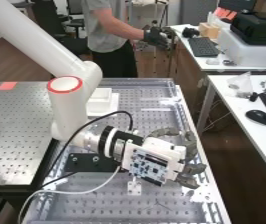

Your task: Grab the chopstick and place it in the clear container

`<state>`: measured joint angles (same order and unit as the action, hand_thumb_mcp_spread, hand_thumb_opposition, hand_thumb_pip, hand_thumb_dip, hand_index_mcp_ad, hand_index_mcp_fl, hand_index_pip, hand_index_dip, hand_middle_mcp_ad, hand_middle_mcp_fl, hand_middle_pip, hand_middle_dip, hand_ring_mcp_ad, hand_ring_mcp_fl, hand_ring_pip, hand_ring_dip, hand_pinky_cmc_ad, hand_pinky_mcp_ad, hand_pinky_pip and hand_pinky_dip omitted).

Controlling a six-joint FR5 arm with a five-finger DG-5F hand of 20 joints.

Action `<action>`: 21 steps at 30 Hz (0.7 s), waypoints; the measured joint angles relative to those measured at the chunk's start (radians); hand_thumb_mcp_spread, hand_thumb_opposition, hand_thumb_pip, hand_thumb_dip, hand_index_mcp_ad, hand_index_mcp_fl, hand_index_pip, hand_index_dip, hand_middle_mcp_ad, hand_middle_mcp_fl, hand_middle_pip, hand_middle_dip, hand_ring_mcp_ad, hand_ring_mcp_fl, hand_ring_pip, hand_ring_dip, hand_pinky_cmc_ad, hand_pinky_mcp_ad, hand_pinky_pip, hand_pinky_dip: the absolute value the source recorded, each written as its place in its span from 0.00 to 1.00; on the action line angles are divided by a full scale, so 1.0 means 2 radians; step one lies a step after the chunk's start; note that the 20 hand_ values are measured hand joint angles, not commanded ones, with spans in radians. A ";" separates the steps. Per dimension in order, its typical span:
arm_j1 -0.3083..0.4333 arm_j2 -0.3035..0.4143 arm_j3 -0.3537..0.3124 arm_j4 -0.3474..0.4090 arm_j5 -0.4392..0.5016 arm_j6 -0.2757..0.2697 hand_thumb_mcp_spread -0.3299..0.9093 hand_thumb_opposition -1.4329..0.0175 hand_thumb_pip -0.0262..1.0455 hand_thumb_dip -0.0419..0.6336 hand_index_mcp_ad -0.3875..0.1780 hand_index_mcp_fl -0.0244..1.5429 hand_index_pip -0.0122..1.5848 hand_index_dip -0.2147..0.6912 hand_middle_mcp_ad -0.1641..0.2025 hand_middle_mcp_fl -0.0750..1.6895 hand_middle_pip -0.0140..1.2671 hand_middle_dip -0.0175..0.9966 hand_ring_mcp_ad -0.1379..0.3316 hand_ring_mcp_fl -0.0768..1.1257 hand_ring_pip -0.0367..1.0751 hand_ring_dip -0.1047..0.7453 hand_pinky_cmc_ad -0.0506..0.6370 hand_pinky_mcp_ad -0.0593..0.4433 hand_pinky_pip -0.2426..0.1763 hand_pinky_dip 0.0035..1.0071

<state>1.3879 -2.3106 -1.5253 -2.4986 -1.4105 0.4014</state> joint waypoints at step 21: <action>-0.004 -0.009 0.024 -0.015 0.003 -0.010 0.78 0.31 0.46 0.49 0.18 0.59 0.54 0.46 0.66 0.57 0.25 0.73 0.54 0.50 0.13 0.59 0.70 0.64 0.57 0.14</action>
<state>1.3802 -2.3289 -1.4783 -2.5287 -1.4051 0.3805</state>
